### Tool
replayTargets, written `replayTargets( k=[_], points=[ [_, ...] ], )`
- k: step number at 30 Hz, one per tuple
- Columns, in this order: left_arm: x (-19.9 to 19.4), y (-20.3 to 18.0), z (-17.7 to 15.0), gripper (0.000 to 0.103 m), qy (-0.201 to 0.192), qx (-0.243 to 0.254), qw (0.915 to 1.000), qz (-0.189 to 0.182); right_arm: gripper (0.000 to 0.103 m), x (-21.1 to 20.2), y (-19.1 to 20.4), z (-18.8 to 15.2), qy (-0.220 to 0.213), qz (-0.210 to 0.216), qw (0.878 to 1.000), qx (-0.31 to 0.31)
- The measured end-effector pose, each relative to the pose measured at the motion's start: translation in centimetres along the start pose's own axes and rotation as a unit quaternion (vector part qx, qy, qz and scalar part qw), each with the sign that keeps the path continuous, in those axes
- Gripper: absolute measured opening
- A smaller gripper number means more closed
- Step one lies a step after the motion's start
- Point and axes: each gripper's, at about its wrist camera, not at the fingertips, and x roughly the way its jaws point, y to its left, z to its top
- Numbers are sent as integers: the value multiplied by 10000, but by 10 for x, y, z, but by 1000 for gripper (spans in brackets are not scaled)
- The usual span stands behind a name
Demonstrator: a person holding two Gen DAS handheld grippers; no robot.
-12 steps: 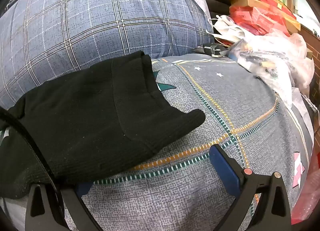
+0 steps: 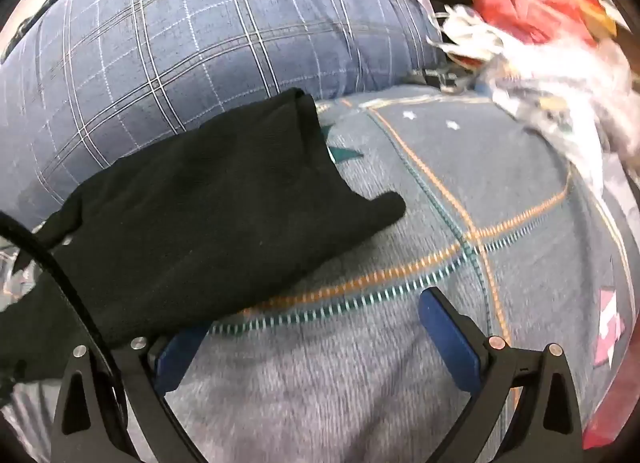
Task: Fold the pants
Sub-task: 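Position both grippers open over the waistband end of the black pants strip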
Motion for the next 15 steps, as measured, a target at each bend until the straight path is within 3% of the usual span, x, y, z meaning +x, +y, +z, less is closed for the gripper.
replayTargets(
  k=[3,6,9,15],
  points=[
    [-5,-2,-3,103,120,39,9999,1,103,2,17,-4,239,-419,9983,-327],
    [-12,1,-9,102,252,-56,9996,-64,103,-4,22,-9,224,-435,9983,-313],
    [-29,6,-14,96,129,-184,9996,-179,102,-14,26,-18,243,-573,9979,-166],
    [-80,17,-9,96,-771,-142,9969,-4,100,-51,38,-33,-155,-647,9977,-125]
  ],
)
